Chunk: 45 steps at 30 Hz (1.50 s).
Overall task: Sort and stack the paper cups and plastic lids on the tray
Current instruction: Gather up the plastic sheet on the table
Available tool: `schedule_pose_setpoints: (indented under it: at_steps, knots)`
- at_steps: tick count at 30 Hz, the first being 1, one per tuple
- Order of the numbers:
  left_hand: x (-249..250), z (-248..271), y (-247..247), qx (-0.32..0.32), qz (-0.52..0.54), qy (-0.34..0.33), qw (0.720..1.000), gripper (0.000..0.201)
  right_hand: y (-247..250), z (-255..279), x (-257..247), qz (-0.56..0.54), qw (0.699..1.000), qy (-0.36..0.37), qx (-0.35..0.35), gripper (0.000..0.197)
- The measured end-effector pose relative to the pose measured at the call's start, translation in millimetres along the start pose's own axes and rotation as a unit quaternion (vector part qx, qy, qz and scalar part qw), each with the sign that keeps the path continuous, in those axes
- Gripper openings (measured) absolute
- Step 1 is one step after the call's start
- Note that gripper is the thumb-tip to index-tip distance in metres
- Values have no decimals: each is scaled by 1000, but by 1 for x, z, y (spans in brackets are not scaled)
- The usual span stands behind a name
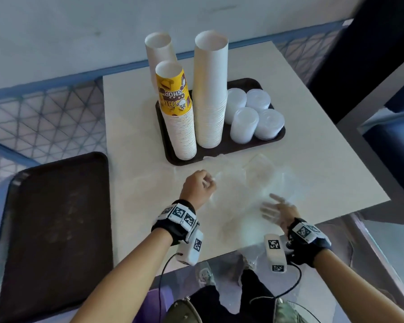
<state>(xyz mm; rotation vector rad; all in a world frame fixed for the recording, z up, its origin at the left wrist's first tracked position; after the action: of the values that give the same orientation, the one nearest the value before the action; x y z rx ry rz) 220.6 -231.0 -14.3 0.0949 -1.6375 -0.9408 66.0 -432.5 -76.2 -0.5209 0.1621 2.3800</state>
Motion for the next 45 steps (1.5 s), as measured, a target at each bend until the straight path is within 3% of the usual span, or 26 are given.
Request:
schedule_pose_setpoints:
  at_steps: [7, 11, 13, 15, 17, 18, 19, 21, 23, 26, 28, 30, 32, 35, 38, 41, 43, 45]
  knots:
    - [16, 0, -47, -81, 13, -1, 997, 14, -69, -2, 15, -44, 996, -50, -55, 41]
    - [11, 5, -63, -125, -10, 6, 992, 18, -90, -8, 16, -46, 990, -63, -116, 81]
    - [10, 7, -70, -162, -16, 0, 987, 20, -95, -11, 20, -40, 988, -76, -127, 90]
    - [9, 10, -76, -198, 2, -13, 980, 22, -95, -11, 22, 8, 992, -76, -97, 91]
    - [10, 15, -77, -215, 39, -23, 976, 25, -81, -28, 29, 49, 995, -81, -23, 103]
    - [9, 18, -74, -208, 52, -30, 976, 27, -75, -30, 29, 51, 996, -76, 7, 97]
    - [6, 20, -66, -190, 60, -35, 979, 29, -72, -31, 28, 25, 997, -71, 17, 77]
    - [-9, 20, -39, -117, 49, -43, 991, 31, -77, -26, 22, -20, 997, -62, -31, 39]
    - [-36, 20, -8, -36, -11, -35, 999, 35, -81, -24, 19, -15, 996, -53, -69, 35]
    - [-87, 24, 34, 35, -134, 44, 989, 47, -83, -19, 16, -6, 996, -38, -77, 37]
    - [-114, 29, 55, 24, -200, 100, 974, 60, -83, -21, 18, -3, 997, -36, -74, 38]
    - [-132, 33, 62, -34, -231, 118, 965, 68, -84, -23, 21, 5, 997, -37, -71, 39]
    - [-139, 39, 59, -85, -254, 114, 957, 64, -84, -23, 24, 10, 997, -42, -67, 38]
    - [-138, 50, 53, -74, -280, 98, 952, 46, -84, -23, 24, 27, 997, -43, -63, 37]
    - [-138, 67, 43, -26, -216, 108, 970, 21, -86, -26, 26, 41, 997, -43, -58, 38]
    - [-126, 81, 39, 68, -48, 106, 991, 3, -90, -28, 30, 39, 997, -49, -49, 37]
    - [-97, 83, 39, 115, 0, 29, 993, 10, -94, -27, 32, 40, 997, -51, -46, 34]
    - [-60, 80, 33, 89, 15, -67, 994, 23, -97, -23, 35, 43, 997, -50, -49, 30]
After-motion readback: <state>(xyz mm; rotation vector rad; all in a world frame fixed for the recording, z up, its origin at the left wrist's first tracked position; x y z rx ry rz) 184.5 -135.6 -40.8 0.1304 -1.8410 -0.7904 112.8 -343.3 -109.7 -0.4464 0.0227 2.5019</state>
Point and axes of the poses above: each hand's wrist, its own z-axis away from the middle knuckle, its own y-axis out of the back of the hand, x = y × z, the point moved 7 cm from there along -z, towards the middle knuckle, and after that the axes turned 15 degrees about -y, right-handed, at the moved point
